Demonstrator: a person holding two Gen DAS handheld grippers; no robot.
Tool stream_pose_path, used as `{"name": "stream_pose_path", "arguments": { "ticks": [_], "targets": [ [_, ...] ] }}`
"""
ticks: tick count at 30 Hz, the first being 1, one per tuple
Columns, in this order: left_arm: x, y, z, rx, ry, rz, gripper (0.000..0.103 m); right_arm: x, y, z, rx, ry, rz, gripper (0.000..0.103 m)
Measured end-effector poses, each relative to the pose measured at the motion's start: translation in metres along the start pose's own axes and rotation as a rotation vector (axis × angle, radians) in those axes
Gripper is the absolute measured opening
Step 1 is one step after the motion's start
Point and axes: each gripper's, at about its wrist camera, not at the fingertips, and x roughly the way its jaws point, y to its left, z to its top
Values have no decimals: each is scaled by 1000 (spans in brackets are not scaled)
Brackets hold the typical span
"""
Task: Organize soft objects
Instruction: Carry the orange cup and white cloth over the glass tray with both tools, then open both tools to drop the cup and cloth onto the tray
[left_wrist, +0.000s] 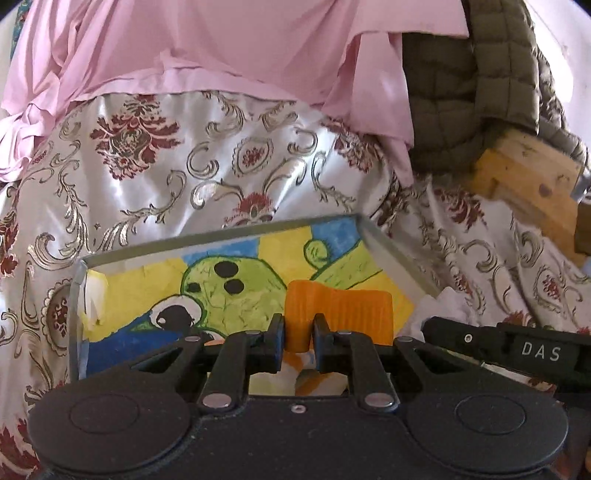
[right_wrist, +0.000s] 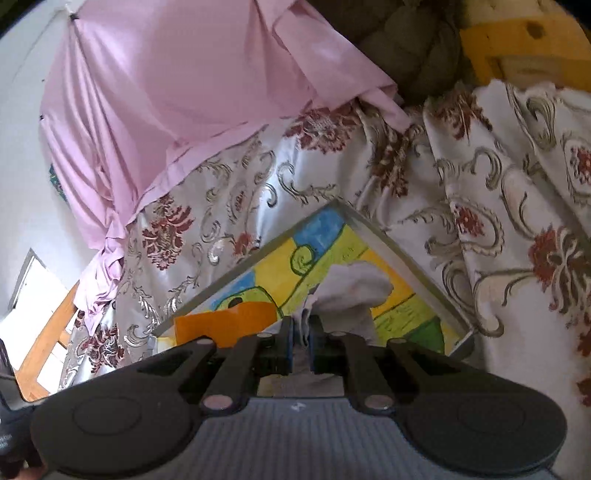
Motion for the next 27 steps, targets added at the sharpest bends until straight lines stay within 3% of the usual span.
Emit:
{"name": "stream_pose_path", "arguments": {
  "ticks": [5,8,13,15,18,27],
  "targets": [
    [5,4,1,-63,42,-1,23,2,-5,4,24,14,-15,25],
    [4,5,1,-98,62,-2,26,1,-9,7,41,14,-24,47],
    [-5,0,3,-92,69,12,33,-8,-13,13,81,4,3,62],
    [-13,-2,3,-86,57,17,40,-15,-12,16,84,-5,15,70],
    [-27,-1,2,-104,29,31,59,-28,-11,20,92,-28,24,77],
    [-80,-9,-4,-144,-47,32,78,-75,-2,28,81,-76,44,90]
  ]
}}
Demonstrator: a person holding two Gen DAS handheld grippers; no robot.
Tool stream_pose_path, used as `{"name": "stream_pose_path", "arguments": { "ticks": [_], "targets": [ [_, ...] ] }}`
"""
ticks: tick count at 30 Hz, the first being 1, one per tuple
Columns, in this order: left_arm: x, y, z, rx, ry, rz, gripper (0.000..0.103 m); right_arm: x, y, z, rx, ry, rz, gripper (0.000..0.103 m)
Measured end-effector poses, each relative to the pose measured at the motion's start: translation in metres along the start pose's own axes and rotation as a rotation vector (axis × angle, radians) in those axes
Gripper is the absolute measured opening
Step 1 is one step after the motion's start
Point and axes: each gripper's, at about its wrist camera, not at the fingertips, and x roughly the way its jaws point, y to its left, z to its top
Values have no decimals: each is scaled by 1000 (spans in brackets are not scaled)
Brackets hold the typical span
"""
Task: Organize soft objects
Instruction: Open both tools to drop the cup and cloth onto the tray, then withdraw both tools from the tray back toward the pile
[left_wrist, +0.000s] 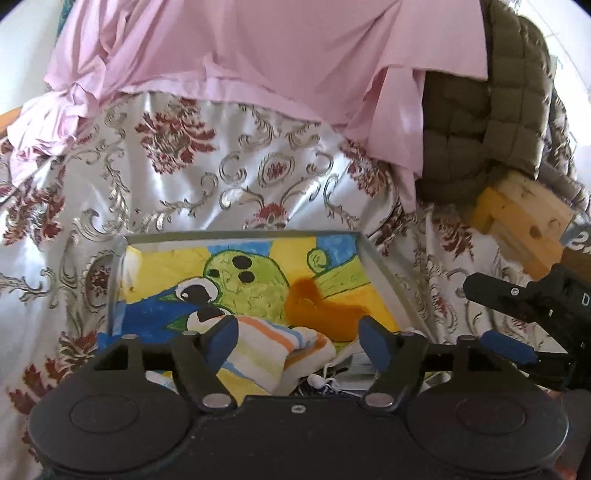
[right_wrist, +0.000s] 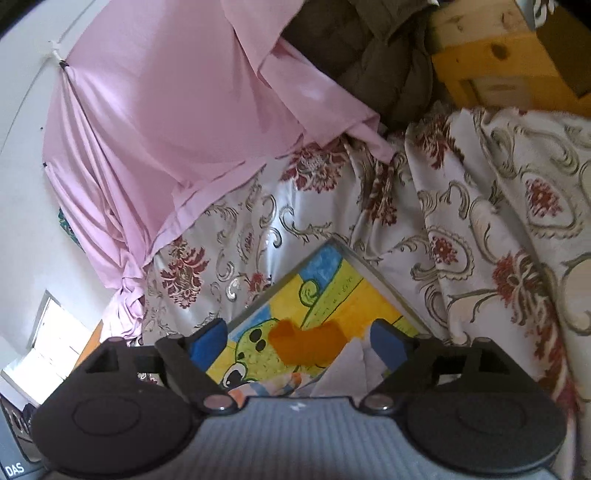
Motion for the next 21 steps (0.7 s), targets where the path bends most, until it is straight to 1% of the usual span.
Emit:
{"name": "stream_pose_path", "arguments": {
  "ticks": [4,6,9,11,14,21],
  "targets": [
    [-33,0,-3,-23,-65,-15,85,-24,12,0,-48,-20,9,94],
    [-50,-1,-5,-30,-96,-19,93,-39,18,-3,-71,-37,11,97],
    [-78,-1,-9,-37,-156,-22,99,-63,29,-10,-118,-56,6,100],
    [-96,-2,-14,-37,-191,-25,101,-80,38,-17,-161,-75,-4,102],
    [-123,-7,-21,-21,-241,-32,102,-106,53,-29,-228,-105,-18,103],
    [-178,-16,-44,-15,-320,-43,102,-162,77,-57,-314,-174,-35,103]
  ]
}}
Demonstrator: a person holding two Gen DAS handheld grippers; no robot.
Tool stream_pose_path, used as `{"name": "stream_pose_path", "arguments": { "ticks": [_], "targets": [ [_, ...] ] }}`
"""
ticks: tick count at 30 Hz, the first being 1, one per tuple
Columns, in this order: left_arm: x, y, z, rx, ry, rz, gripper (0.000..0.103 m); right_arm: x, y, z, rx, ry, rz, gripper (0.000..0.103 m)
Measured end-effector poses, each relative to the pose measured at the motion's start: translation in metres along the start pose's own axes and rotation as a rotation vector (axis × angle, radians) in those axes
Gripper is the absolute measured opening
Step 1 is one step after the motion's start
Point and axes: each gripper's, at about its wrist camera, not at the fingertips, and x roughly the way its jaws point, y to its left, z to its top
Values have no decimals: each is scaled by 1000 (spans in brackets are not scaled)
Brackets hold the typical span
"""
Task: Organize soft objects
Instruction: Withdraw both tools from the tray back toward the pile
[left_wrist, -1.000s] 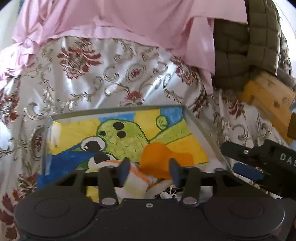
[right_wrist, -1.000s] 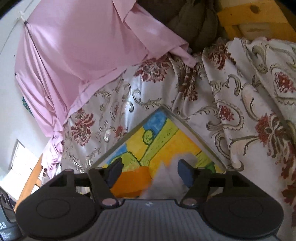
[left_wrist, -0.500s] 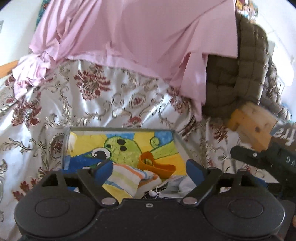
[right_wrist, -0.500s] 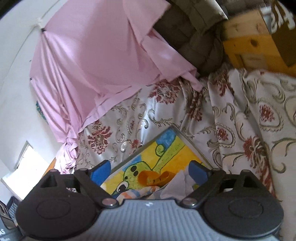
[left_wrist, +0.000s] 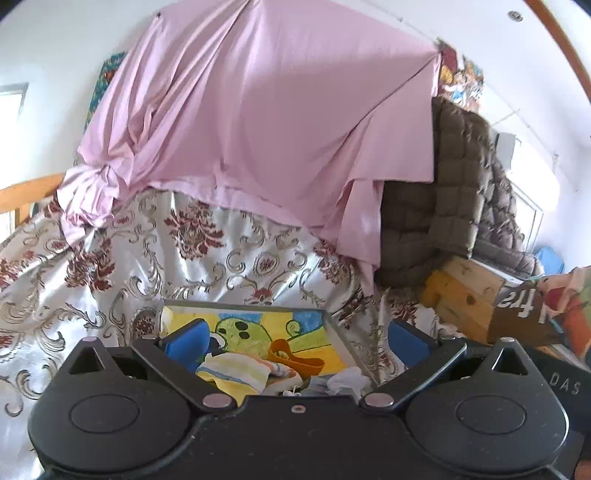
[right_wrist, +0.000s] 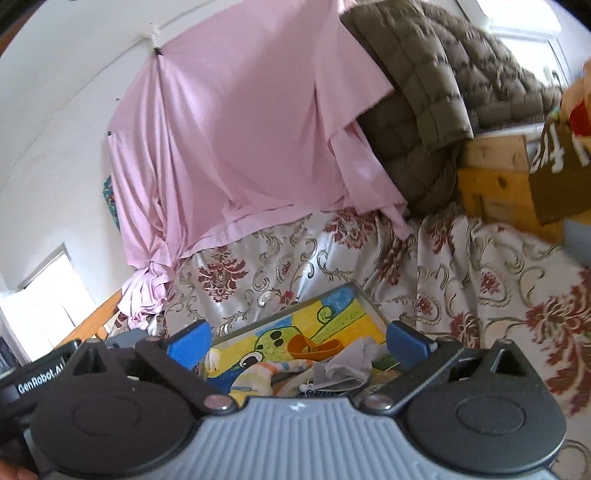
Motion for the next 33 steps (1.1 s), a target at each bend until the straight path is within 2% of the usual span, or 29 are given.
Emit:
{"name": "stream_pose_path", "arguments": {
  "ticks": [9,16,23,26,30,33],
  "targets": [
    [-70,-7,-16,22,-106,35,102,-53,20,-29,-94,-87,-101,103],
    [-109,-2,-38,69,-110,48,102,-85,40,-66,-244,-169,-159,103],
    [-140,10,-61,98,-108,82,102,-114,60,-97,-297,-166,-148,103],
    [-149,15,-68,116,-96,95,102,-118,67,-107,-305,-132,-170,103],
    [-159,19,-77,184,-73,171,102,-119,70,-116,-325,-90,-171,103],
    [-165,30,-84,172,-50,189,102,-116,72,-119,-330,-64,-164,103]
  ]
}}
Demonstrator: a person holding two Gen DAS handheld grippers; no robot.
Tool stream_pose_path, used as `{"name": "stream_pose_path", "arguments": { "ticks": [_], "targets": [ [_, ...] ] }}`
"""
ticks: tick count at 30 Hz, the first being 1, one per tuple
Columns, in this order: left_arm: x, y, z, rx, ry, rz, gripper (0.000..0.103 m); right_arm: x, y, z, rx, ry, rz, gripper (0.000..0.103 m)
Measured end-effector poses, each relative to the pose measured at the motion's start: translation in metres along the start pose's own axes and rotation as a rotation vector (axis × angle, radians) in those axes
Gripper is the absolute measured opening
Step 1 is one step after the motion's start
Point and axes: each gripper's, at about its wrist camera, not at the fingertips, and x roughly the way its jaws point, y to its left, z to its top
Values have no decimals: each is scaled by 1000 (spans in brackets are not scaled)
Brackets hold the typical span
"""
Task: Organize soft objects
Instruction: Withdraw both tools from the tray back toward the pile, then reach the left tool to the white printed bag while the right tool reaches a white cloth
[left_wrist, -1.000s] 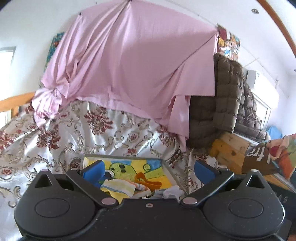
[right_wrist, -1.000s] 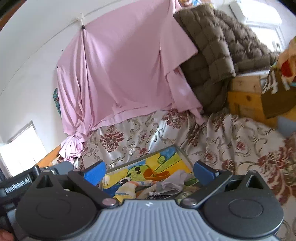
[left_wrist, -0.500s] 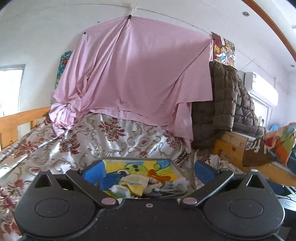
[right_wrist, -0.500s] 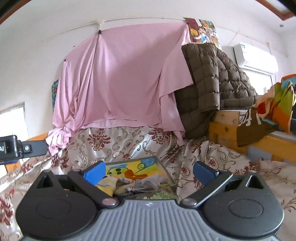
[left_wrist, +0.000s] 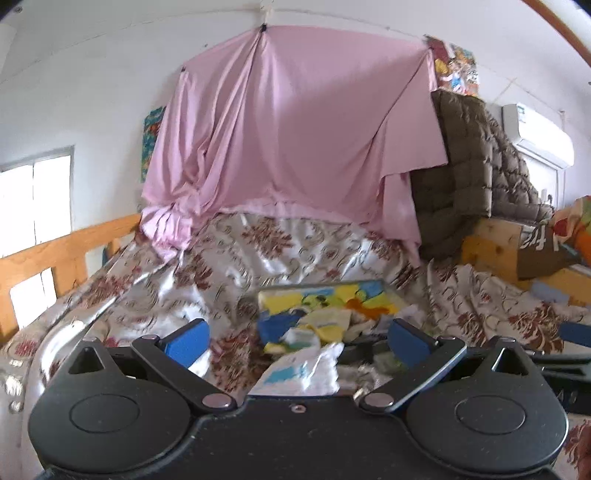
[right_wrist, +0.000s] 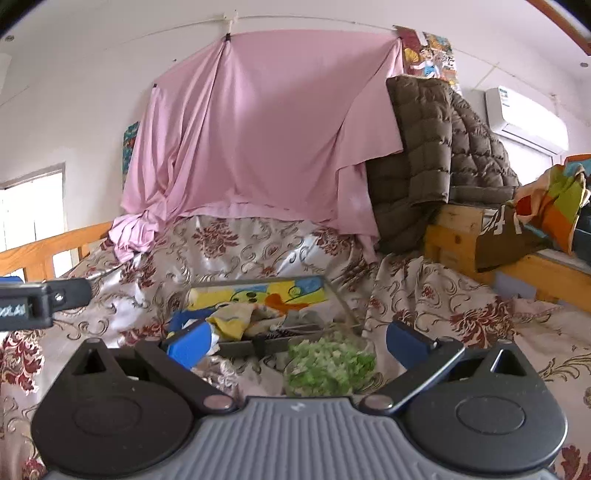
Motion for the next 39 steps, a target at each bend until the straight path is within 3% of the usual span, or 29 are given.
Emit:
{"name": "stream_pose_path", "arguments": {
  "ticks": [6,10,19,29,39],
  "targets": [
    [3,13,-17,15,71,40,102,14,2,-7,10,131,15,103],
    [11,10,-29,71,130,55,102,26,-3,-12,73,250,88,103],
    [24,0,-48,151,229,38,102,43,9,-25,17,372,91,103],
    [43,0,-55,153,338,57,102,55,6,-31,41,443,92,103],
    [79,8,-61,157,464,58,102,74,6,-33,38,448,128,103]
  ]
}}
